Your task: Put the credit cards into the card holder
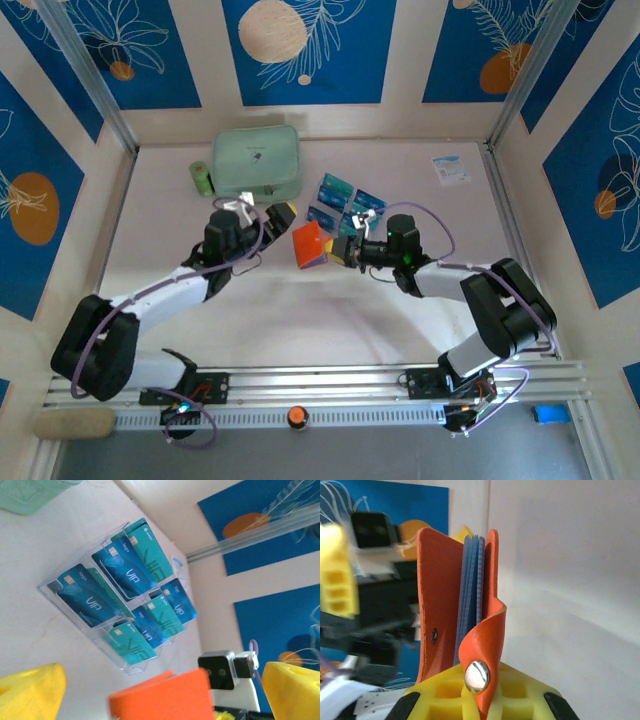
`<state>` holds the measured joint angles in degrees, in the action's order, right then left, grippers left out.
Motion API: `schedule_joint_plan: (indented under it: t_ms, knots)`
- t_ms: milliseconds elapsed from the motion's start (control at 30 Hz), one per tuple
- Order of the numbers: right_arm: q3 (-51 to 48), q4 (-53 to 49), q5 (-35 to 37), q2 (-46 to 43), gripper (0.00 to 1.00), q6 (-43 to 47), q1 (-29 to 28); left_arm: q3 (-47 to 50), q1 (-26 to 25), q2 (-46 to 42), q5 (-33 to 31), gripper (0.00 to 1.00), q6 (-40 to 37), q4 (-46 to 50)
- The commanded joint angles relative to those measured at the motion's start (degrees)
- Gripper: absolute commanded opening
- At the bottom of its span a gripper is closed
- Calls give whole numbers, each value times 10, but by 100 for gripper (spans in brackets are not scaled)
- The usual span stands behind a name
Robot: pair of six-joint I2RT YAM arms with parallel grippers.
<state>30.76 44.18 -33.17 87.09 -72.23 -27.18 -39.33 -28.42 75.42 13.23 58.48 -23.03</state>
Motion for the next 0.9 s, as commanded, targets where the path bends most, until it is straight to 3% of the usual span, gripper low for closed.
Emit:
schedule_joint_plan:
  t_ms: [0, 133, 300, 533, 867]
  knots:
    - [-19, -30, 42, -10, 0, 44, -24, -100, -16, 0, -25, 100, -190, 315]
    - [-25, -20, 70, 13, 0, 50, -49, -181, -49, 45, -71, 100, -259, 430]
    - [-28, 14, 87, 52, 0, 39, -64, -237, -98, 92, -133, 100, -302, 502]
    - [-26, 48, 100, 88, 0, 25, -73, -265, -134, 136, -180, 100, -319, 534]
    - [-19, 51, 107, 98, 0, 18, -75, -284, -147, 175, -200, 100, -330, 538]
